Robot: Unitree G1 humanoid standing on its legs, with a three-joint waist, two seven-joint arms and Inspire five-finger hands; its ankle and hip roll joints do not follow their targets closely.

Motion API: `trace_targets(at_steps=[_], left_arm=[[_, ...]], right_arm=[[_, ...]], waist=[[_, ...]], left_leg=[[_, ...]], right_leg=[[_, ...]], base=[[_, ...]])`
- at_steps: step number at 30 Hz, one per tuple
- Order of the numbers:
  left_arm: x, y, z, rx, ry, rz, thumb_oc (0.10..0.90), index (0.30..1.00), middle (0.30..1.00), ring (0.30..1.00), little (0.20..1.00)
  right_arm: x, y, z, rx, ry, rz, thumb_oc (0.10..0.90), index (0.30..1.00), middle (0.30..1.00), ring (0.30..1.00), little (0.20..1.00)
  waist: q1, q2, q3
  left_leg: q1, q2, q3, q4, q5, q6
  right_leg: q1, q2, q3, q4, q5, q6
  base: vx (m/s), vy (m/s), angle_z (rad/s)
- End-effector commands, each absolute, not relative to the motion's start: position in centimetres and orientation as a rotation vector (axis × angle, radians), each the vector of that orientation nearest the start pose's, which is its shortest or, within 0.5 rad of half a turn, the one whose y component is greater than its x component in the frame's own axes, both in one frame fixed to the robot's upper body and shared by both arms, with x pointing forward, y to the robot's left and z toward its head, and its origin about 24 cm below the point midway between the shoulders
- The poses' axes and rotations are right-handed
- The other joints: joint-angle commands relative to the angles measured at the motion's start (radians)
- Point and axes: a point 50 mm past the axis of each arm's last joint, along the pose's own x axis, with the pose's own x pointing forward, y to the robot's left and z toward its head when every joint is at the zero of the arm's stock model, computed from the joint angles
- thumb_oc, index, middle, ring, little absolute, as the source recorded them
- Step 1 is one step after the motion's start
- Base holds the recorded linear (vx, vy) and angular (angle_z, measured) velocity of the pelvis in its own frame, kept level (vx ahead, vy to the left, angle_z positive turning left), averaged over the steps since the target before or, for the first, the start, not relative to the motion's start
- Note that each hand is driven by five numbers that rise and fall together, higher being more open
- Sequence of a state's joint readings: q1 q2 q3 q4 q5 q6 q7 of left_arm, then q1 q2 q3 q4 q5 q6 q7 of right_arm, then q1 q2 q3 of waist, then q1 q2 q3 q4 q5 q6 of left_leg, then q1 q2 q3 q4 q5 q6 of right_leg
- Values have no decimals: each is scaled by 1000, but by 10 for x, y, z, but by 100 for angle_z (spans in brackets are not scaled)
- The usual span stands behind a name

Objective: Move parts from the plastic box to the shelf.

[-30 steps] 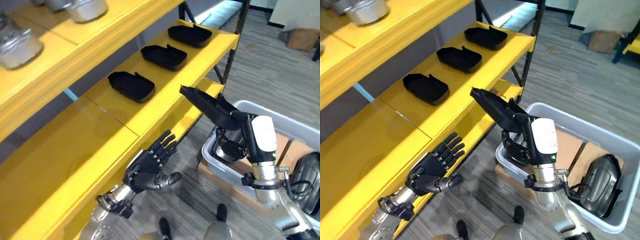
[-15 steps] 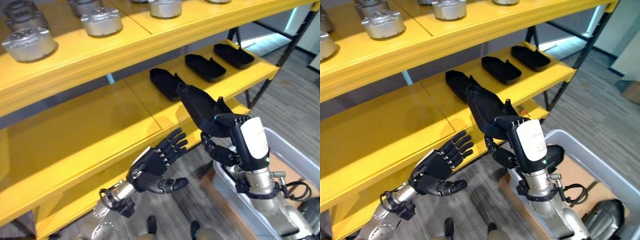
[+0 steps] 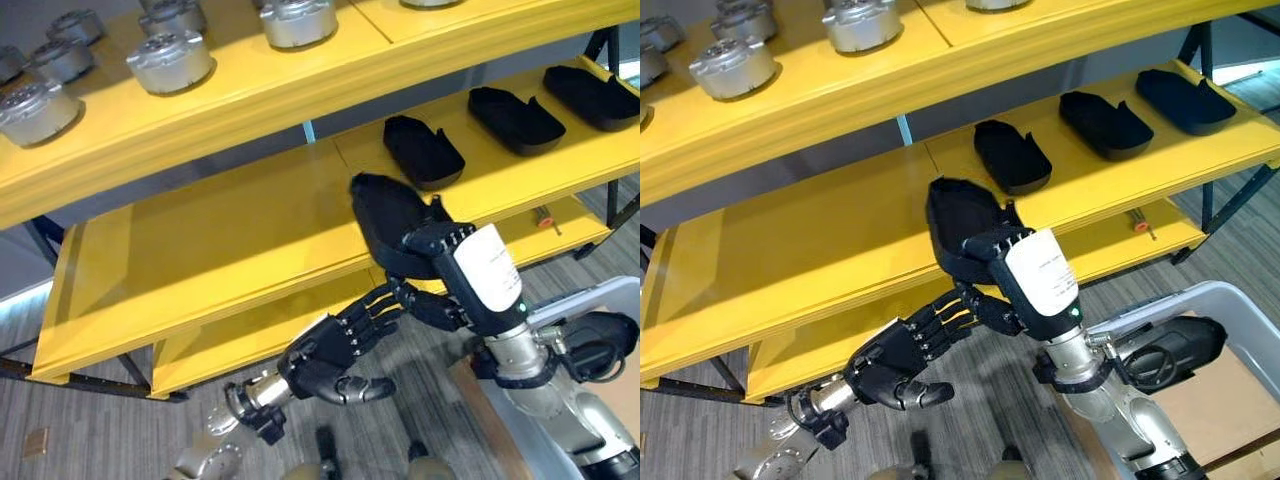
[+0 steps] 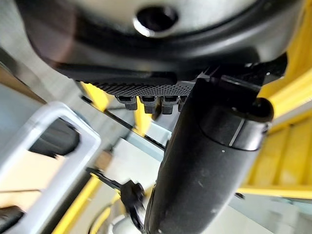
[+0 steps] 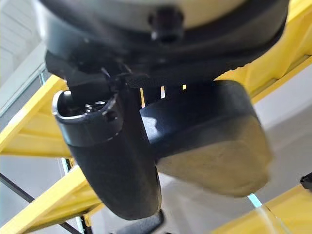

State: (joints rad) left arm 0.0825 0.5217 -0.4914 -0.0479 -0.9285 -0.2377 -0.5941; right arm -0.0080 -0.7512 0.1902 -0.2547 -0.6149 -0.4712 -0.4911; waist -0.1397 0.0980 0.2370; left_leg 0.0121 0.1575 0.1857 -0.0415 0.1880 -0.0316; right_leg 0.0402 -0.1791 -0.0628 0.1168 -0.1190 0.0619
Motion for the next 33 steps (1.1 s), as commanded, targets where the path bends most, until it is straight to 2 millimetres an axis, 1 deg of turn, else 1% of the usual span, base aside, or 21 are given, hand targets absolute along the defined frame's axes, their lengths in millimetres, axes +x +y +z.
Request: trace_targets(at_steps=[1,2,4,6,9,11,14,16,19,20,21,22,23,24,25,27,28,29,30,32,33], left_arm=[[213,137,89,-493,-349,-889,900,1000,1000,1000,1000],[214,139,90,-483,-358,-885,900,1000,1000,1000,1000],[213,140,90,-482,-374,-879,900,1000,1000,1000,1000],[213,146,94,-450,-410,-837,900,1000,1000,1000,1000],[213,152,99,-388,-434,-812,900,1000,1000,1000,1000],[210,162,104,-356,-441,-784,900,1000,1000,1000,1000],[210,167,108,-302,-447,-762,900,1000,1000,1000,1000],[211,169,111,-283,-466,-730,900,1000,1000,1000,1000],[214,178,118,-261,-534,-662,900,1000,1000,1000,1000],[213,183,121,-243,-556,-643,900,1000,1000,1000,1000],[212,185,122,-227,-566,-626,900,1000,1000,1000,1000],[212,185,122,-225,-565,-625,900,1000,1000,1000,1000],[211,187,123,-213,-569,-625,900,1000,1000,1000,1000],[211,188,123,-206,-570,-623,900,1000,1000,1000,1000],[212,185,124,-193,-568,-653,900,1000,1000,1000,1000],[213,184,125,-202,-566,-676,900,1000,1000,1000,1000],[213,183,127,-214,-574,-688,900,1000,1000,1000,1000],[214,183,128,-219,-581,-690,900,1000,1000,1000,1000],[217,182,131,-267,-595,-686,900,1000,1000,1000,1000],[220,182,130,-289,-590,-681,900,1000,1000,1000,1000],[220,181,130,-292,-588,-681,900,1000,1000,1000,1000]], right_arm=[[214,-163,199,-931,-1235,60,400,300,300,300,300],[214,-165,201,-946,-1228,58,400,300,300,300,300],[213,-166,200,-958,-1219,63,400,300,300,300,300],[210,-168,196,-977,-1208,73,400,300,300,300,300],[210,-169,194,-980,-1191,70,400,300,300,300,300],[212,-170,189,-978,-1147,45,400,300,300,300,300],[213,-171,186,-985,-1115,15,400,300,300,300,300],[214,-172,185,-986,-1102,1,400,300,300,300,300],[219,-173,181,-993,-1077,-33,400,300,300,300,300],[223,-174,178,-983,-1045,-59,400,300,300,300,300],[227,-176,176,-978,-1015,-84,400,300,300,300,300],[227,-175,176,-977,-1015,-85,400,300,300,300,300],[231,-176,172,-976,-984,-112,400,300,300,300,300],[232,-177,170,-979,-969,-122,400,300,300,300,300],[235,-182,163,-1009,-912,-159,400,300,300,300,300],[236,-187,159,-1036,-886,-169,400,300,300,300,300],[236,-192,156,-1065,-862,-171,400,300,300,300,300],[237,-193,155,-1072,-855,-173,400,300,300,300,300],[243,-199,149,-1110,-808,-173,400,300,300,300,300],[250,-203,144,-1124,-776,-172,400,300,300,300,300],[251,-203,143,-1125,-769,-171,400,300,300,300,300]], waist=[[-6,-16,-36],[-10,-11,-35],[-13,0,-35],[-11,10,-39],[-5,9,-45],[24,-15,-61],[46,-42,-72],[57,-51,-73],[80,-61,-72],[101,-68,-73],[117,-75,-73],[117,-77,-72],[127,-81,-68],[130,-84,-69],[125,-92,-68],[113,-95,-67],[105,-97,-66],[104,-96,-68],[95,-101,-65],[91,-108,-60],[90,-110,-58]], left_leg=[[-22,63,17,23,-68,-59],[-15,71,38,22,-76,-60],[1,67,48,9,-89,-65],[21,39,54,-2,-116,-61],[36,11,51,-1,-140,-50],[57,-44,47,8,-192,-16],[56,-77,51,21,-221,18],[53,-87,55,29,-229,32],[54,-97,66,37,-240,51],[59,-104,79,33,-246,61],[77,-110,79,22,-260,62],[79,-113,79,20,-261,64],[76,-120,90,13,-252,80],[73,-123,86,10,-252,84],[69,-142,35,6,-260,100],[69,-149,4,5,-262,102],[65,-154,-22,1,-260,101],[61,-155,-30,-2,-256,100],[64,-166,-63,-20,-252,95],[77,-166,-81,-35,-251,90],[80,-165,-84,-36,-252,89]], right_leg=[[16,66,-10,-66,48,-13],[16,53,-28,-60,46,-10],[16,39,-39,-52,43,-2],[17,23,-47,-46,45,13],[17,9,-56,-45,50,27],[26,-35,-82,-57,77,66],[24,-66,-113,-51,91,89],[18,-80,-131,-31,94,95],[12,-104,-168,13,98,89],[11,-120,-203,45,111,87],[8,-139,-221,88,124,98],[7,-143,-219,93,123,101],[-2,-147,-230,138,131,93],[-5,-143,-225,150,126,92],[-12,-59,-168,135,80,79],[-15,-5,-136,119,40,66],[-24,33,-103,93,26,55],[-30,44,-91,79,34,52],[-45,66,-32,4,77,57],[-60,78,9,-46,122,68],[-62,81,16,-56,132,70]], base=[[96,309,12],[101,293,22],[142,343,32],[215,472,23],[165,367,17],[229,477,20],[92,247,20],[51,235,15],[47,234,23],[112,251,17],[98,190,11],[43,161,-5],[-23,98,-3],[24,122,6],[73,61,14],[71,16,61],[41,-9,110],[96,-64,125],[110,-106,84],[126,-153,51],[111,-183,40]])
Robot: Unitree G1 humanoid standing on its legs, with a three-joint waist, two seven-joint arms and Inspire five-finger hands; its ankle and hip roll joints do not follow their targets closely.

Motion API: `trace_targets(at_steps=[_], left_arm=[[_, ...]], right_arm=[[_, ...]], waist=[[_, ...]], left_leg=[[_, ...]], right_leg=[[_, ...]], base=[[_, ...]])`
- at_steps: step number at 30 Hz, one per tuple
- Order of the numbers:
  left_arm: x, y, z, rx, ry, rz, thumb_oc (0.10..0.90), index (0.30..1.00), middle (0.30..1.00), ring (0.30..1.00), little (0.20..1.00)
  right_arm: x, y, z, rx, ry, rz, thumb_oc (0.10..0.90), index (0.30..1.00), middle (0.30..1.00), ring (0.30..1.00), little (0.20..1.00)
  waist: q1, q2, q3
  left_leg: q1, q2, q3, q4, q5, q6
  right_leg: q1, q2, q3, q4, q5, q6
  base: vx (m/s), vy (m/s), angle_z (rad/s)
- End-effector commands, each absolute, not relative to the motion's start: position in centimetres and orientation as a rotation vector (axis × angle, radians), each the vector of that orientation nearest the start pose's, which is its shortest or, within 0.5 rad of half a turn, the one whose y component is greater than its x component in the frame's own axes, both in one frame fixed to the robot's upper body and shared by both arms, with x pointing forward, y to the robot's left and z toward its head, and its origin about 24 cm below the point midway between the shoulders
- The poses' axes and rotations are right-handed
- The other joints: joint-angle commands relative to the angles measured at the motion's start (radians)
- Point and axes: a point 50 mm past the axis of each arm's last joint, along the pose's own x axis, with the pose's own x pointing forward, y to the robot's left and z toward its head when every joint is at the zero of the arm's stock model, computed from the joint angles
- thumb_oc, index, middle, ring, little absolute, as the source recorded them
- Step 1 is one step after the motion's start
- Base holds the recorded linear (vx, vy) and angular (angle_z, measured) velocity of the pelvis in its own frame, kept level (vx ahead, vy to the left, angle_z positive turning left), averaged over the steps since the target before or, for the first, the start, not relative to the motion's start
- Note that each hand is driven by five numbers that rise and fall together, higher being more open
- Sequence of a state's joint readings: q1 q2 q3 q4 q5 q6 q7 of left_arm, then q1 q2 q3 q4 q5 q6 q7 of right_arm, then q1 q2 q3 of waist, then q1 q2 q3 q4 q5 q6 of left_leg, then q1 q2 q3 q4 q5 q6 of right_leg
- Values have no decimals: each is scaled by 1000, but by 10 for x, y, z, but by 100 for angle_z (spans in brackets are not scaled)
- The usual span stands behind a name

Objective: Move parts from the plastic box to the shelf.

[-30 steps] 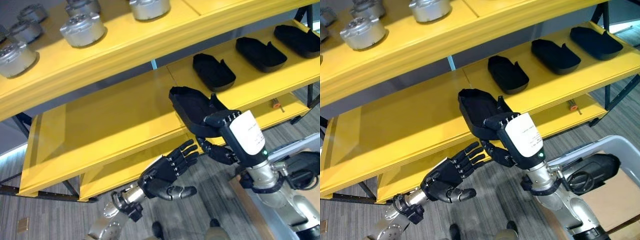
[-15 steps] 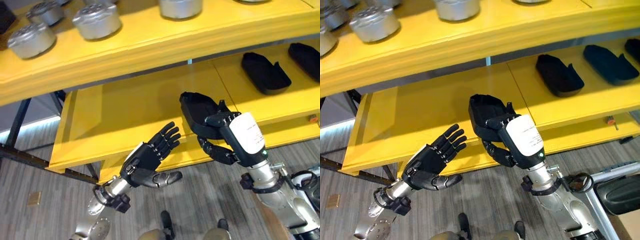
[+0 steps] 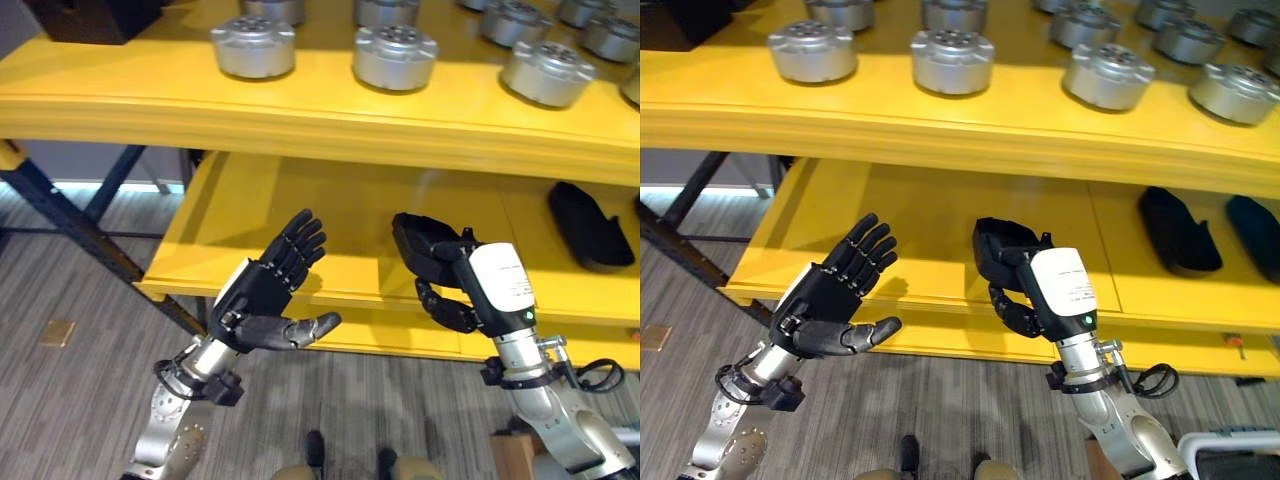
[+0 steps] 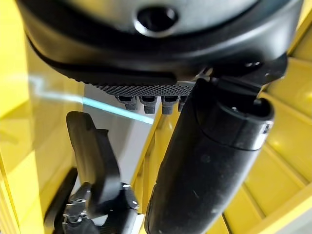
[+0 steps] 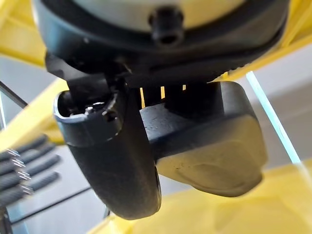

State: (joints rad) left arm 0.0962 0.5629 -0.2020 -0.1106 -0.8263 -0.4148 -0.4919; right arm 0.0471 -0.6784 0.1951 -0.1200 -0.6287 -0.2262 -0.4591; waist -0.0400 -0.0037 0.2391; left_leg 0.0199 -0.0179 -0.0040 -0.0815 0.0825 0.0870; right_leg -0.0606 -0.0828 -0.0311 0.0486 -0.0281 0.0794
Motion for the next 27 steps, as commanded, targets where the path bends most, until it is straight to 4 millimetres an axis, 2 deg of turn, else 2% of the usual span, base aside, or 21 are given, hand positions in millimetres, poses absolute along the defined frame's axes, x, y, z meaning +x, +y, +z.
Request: trace_targets(at_steps=[1,5,8,14,18,22,27], left_arm=[[221,179,128,-294,-581,-692,900,1000,1000,1000,1000],[222,170,125,-317,-554,-739,900,1000,1000,1000,1000],[221,164,119,-317,-529,-758,900,1000,1000,1000,1000],[219,163,117,-363,-531,-735,900,1000,1000,1000,1000],[217,164,115,-386,-526,-737,900,1000,1000,1000,1000],[215,163,113,-399,-519,-756,900,1000,1000,1000,1000],[216,158,113,-433,-512,-769,900,1000,1000,1000,1000]], right_arm=[[254,-203,140,-1124,-752,-168,400,300,300,300,300],[261,-204,129,-1137,-707,-159,400,300,300,300,300],[267,-207,121,-1172,-660,-117,400,300,300,300,300],[276,-213,109,-1237,-567,-81,400,300,300,300,300],[281,-217,95,-1258,-491,-84,400,300,300,300,300],[282,-221,85,-1261,-445,-87,400,300,300,300,300],[290,-224,77,-1294,-402,-77,400,300,300,300,300]], waist=[[-12,-13,-55],[-17,-25,-46],[-10,-31,-51],[-3,-27,-49],[5,-25,-42],[7,-13,-36],[4,14,-33]], left_leg=[[81,13,98,0,-151,-32],[97,22,72,-5,-162,-37],[101,43,70,0,-157,-57],[97,79,87,44,-158,-80],[85,94,84,77,-156,-94],[74,103,82,90,-145,-106],[73,99,80,74,-134,-119]], right_leg=[[26,-8,5,-8,65,56],[12,7,41,-34,89,58],[47,9,21,-54,70,42],[85,18,-31,-47,25,4],[102,28,-39,-58,22,-13],[110,33,-41,-66,22,-20],[112,27,-34,-81,23,-21]], base=[[100,-183,38],[95,-222,43],[106,-257,25],[67,-162,9],[51,-154,6],[27,-63,4],[4,15,-1]])
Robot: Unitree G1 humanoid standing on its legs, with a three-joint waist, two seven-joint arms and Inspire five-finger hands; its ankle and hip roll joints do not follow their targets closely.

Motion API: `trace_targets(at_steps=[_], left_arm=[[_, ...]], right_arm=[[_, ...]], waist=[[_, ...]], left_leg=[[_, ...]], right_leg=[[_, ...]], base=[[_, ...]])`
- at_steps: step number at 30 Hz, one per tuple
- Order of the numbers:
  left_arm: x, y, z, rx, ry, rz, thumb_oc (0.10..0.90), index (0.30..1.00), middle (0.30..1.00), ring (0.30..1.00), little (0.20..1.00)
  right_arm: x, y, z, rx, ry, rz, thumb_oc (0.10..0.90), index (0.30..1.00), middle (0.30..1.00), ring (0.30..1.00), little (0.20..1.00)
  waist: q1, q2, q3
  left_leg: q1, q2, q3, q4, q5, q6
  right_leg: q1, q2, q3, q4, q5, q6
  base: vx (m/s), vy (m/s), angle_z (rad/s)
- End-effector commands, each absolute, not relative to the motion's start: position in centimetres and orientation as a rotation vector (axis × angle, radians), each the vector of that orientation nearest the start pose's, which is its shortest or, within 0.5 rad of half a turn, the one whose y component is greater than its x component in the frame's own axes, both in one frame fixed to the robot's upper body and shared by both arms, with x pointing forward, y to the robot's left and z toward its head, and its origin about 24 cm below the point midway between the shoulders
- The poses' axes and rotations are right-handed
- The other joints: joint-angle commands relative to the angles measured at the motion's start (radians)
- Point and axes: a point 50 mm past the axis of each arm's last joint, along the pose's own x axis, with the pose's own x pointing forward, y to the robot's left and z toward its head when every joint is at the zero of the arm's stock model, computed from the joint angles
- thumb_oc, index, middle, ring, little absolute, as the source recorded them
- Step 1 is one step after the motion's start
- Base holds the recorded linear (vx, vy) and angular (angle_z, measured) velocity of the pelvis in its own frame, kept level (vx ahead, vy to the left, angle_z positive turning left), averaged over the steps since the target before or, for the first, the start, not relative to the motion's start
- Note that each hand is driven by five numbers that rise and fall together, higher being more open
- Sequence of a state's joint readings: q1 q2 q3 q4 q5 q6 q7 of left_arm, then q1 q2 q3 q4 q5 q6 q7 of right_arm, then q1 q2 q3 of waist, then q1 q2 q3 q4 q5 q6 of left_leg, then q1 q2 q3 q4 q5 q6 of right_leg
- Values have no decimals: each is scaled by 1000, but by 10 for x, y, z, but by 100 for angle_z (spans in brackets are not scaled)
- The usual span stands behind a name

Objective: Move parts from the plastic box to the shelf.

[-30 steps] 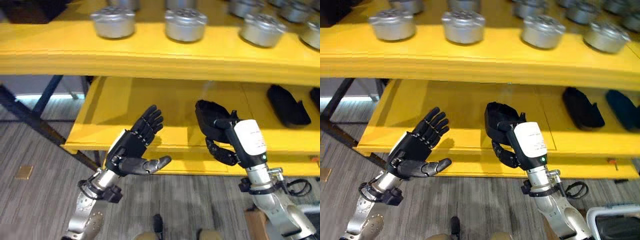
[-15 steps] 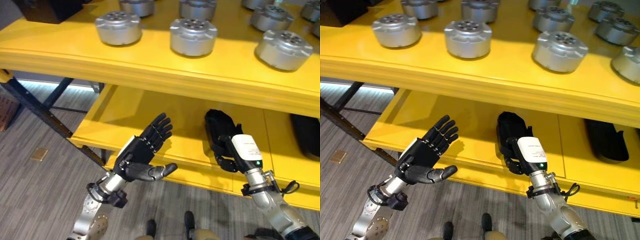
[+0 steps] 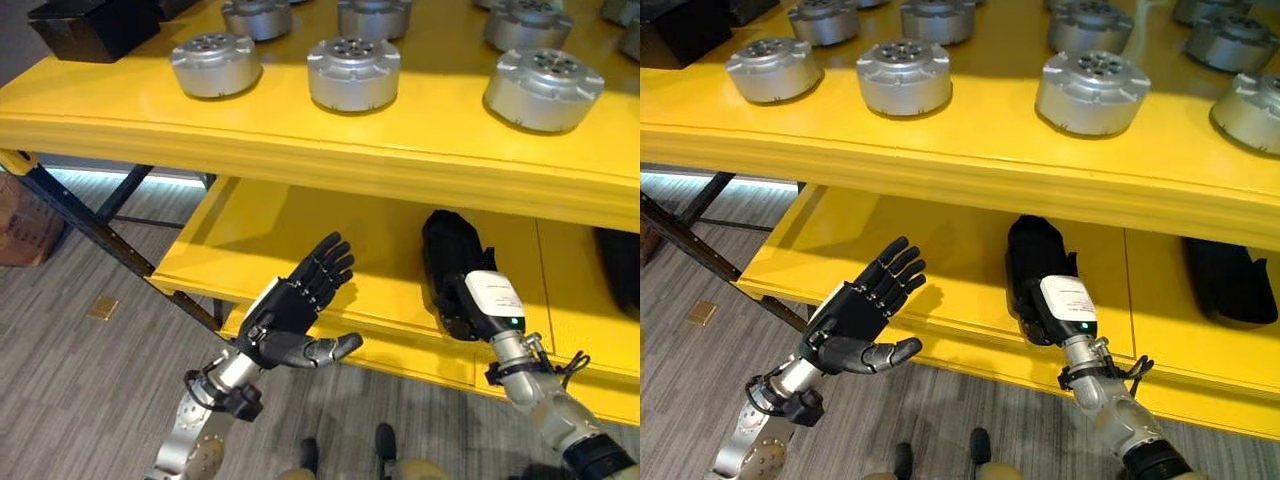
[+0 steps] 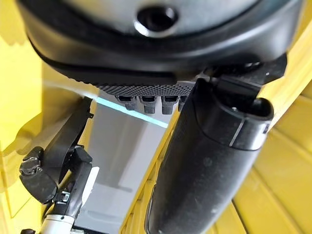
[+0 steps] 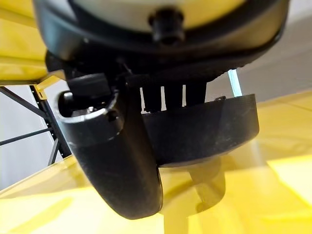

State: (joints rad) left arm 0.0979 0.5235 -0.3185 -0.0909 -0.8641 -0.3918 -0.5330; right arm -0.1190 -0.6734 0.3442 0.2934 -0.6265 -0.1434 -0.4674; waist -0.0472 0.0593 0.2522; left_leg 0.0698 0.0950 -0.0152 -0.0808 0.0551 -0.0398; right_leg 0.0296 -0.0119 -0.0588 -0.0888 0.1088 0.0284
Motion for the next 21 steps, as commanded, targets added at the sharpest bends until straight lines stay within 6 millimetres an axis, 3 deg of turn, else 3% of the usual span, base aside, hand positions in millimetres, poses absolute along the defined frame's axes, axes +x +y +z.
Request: trace_targets(at_steps=[1,6,13,21], left_arm=[[216,157,112,-432,-504,-776,900,1000,1000,1000,1000],[216,154,111,-450,-494,-794,900,1000,1000,1000,1000],[221,152,117,-445,-510,-792,900,1000,1000,1000,1000],[228,147,126,-455,-526,-827,900,1000,1000,1000,1000]], right_arm=[[290,-225,74,-1304,-392,-72,400,300,300,300,300],[297,-234,70,-1344,-333,-75,400,300,300,300,300],[315,-250,79,-1368,-273,-153,400,300,300,300,300],[337,-257,111,-1420,-313,-237,400,300,300,300,300]], waist=[[10,-45,-46],[13,-30,-41],[14,-2,-8],[16,21,45]], left_leg=[[26,-15,92,69,-105,6],[30,-24,96,68,-109,8],[8,-34,105,69,-112,12],[-30,-41,110,75,-106,12]], right_leg=[[24,-45,-6,53,-112,31],[22,-55,-5,51,-109,35],[-17,-65,3,56,-100,40],[-61,-69,0,63,-95,39]], base=[[31,60,-2],[18,34,-1],[-54,34,-3],[-76,-11,-3]])
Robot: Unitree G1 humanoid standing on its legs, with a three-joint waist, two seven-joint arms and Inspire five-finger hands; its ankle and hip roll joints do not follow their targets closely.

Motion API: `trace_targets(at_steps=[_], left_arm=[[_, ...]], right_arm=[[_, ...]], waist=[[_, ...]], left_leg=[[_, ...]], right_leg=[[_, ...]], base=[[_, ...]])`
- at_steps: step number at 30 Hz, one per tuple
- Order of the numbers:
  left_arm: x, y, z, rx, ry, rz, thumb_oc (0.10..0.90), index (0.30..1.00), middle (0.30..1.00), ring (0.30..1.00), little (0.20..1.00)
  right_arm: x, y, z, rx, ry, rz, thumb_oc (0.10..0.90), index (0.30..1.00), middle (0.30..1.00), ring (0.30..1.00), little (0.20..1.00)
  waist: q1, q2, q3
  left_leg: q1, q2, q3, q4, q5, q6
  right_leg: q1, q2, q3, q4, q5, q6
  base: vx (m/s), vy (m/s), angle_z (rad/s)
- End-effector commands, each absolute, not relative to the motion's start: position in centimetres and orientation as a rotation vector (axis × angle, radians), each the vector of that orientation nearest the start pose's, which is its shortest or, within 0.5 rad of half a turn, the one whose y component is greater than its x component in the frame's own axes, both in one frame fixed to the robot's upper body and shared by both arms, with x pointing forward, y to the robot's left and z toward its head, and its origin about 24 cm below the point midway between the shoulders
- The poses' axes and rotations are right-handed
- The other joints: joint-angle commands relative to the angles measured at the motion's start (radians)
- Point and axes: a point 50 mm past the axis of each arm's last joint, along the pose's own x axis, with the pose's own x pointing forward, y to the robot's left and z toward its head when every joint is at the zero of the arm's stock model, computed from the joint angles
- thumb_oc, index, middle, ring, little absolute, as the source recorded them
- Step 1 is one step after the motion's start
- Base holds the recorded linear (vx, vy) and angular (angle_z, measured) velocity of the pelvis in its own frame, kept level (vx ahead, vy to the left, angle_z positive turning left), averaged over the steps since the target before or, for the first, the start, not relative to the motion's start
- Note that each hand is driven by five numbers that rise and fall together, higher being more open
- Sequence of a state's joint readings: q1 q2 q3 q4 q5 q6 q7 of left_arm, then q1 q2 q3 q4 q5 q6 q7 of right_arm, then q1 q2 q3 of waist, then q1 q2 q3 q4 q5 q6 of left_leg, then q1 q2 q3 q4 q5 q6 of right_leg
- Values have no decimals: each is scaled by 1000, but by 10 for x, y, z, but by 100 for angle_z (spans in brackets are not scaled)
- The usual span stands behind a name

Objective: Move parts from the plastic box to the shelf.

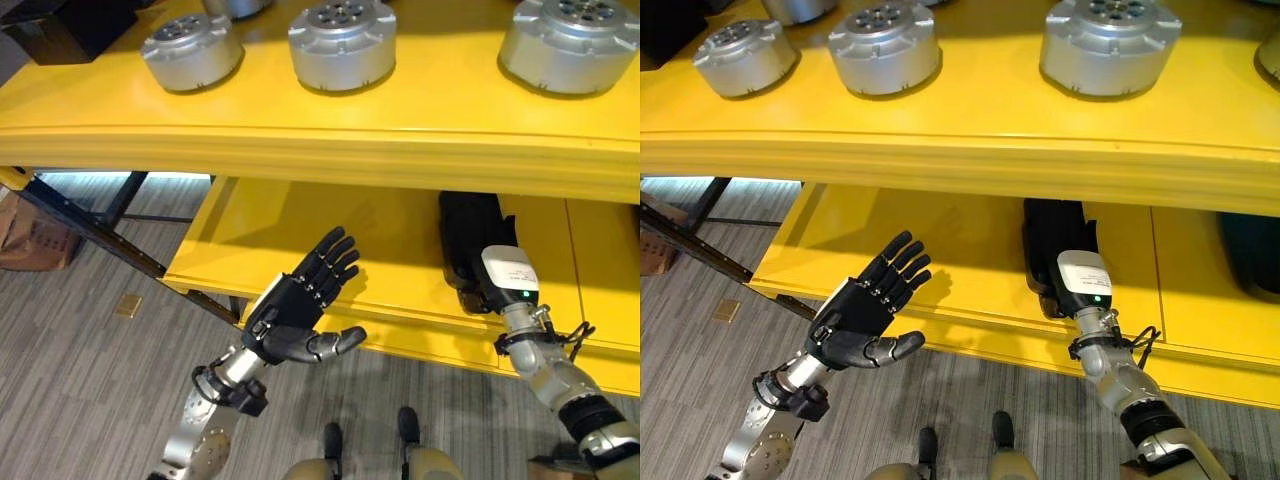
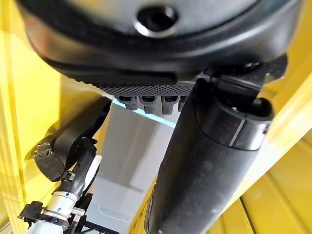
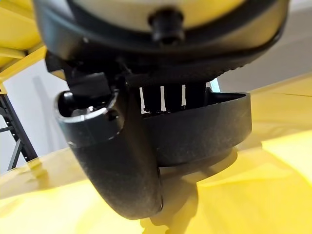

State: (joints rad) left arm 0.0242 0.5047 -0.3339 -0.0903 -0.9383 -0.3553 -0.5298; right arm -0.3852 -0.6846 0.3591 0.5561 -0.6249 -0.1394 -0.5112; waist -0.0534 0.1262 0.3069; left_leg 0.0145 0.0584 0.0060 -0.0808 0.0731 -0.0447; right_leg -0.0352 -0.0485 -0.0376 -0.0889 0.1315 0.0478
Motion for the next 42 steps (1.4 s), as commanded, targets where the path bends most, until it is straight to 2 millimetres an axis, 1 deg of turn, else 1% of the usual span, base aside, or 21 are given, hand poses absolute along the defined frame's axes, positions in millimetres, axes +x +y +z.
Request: trace_targets(at_steps=[1,6,7,8,12,14,17,18,20,23,30,36,42], left_arm=[[229,146,127,-449,-531,-832,900,1000,1000,1000,1000],[231,143,132,-439,-540,-850,900,1000,1000,1000,1000],[232,142,134,-434,-540,-855,900,1000,1000,1000,1000],[232,142,134,-433,-541,-857,900,1000,1000,1000,1000],[233,139,138,-420,-550,-876,900,1000,1000,1000,1000],[233,139,139,-419,-553,-878,900,1000,1000,1000,1000],[233,139,140,-418,-557,-886,900,1000,1000,1000,1000],[232,139,140,-416,-559,-889,900,1000,1000,1000,1000],[232,138,141,-416,-561,-893,900,1000,1000,1000,1000],[231,138,141,-419,-563,-896,900,1000,1000,1000,1000],[230,136,141,-414,-558,-898,900,1000,1000,1000,1000],[228,137,140,-418,-548,-900,900,1000,1000,1000,1000],[228,136,138,-419,-536,-900,900,1000,1000,1000,1000]], right_arm=[[340,-258,116,-1422,-314,-252,400,300,300,300,300],[348,-268,128,-1426,-305,-325,400,300,300,300,300],[350,-274,135,-1438,-308,-358,400,300,300,300,300],[351,-275,137,-1440,-308,-366,400,300,300,300,300],[356,-288,157,-1447,-312,-460,400,300,300,300,300],[356,-289,159,-1451,-314,-469,400,300,300,300,300],[357,-296,167,-1464,-313,-520,400,300,300,300,300],[356,-302,173,-1478,-310,-562,400,300,300,300,300],[356,-306,177,-1487,-305,-592,400,300,300,300,300],[354,-312,181,-1494,-300,-638,400,300,300,300,300],[353,-317,185,-1512,-301,-672,400,300,300,300,300],[350,-323,189,-1510,-295,-717,400,300,300,300,300],[348,-327,186,-1512,-284,-731,400,300,300,300,300]], waist=[[22,-43,-3],[25,-32,22],[27,-25,33],[28,-23,36],[33,-7,60],[34,-5,63],[34,2,73],[34,6,77],[34,10,79],[34,16,83],[34,18,81],[34,15,75],[34,8,70]], left_leg=[[19,-5,89,77,-124,17],[-1,-5,92,81,-119,15],[-12,-5,92,84,-117,14],[-14,-5,92,85,-117,13],[-36,-8,91,90,-114,11],[-40,-8,91,91,-114,10],[-47,-9,92,92,-112,8],[-50,-9,93,90,-111,7],[-51,-10,94,88,-109,7],[-53,-11,95,87,-110,6],[-50,-15,99,92,-112,7],[-46,-19,100,103,-123,10],[-37,-20,102,103,-127,14]], right_leg=[[-4,-33,-22,65,-118,20],[-22,-36,-26,70,-118,18],[-33,-38,-29,75,-120,17],[-35,-39,-29,76,-120,17],[-58,-41,-33,84,-123,14],[-60,-41,-33,84,-124,13],[-68,-42,-33,87,-124,12],[-72,-43,-32,89,-125,13],[-76,-44,-33,90,-125,12],[-78,-46,-35,90,-127,12],[-76,-50,-38,99,-130,12],[-72,-54,-33,104,-132,14],[-62,-54,-29,103,-131,17]], base=[[-61,-25,-5],[-46,-34,-6],[-51,-40,-4],[-56,-46,-5],[-54,-33,-2],[-12,-3,-2],[-21,-5,-6],[0,0,0],[0,0,0],[0,0,0],[7,6,1],[13,9,2],[15,4,2]])
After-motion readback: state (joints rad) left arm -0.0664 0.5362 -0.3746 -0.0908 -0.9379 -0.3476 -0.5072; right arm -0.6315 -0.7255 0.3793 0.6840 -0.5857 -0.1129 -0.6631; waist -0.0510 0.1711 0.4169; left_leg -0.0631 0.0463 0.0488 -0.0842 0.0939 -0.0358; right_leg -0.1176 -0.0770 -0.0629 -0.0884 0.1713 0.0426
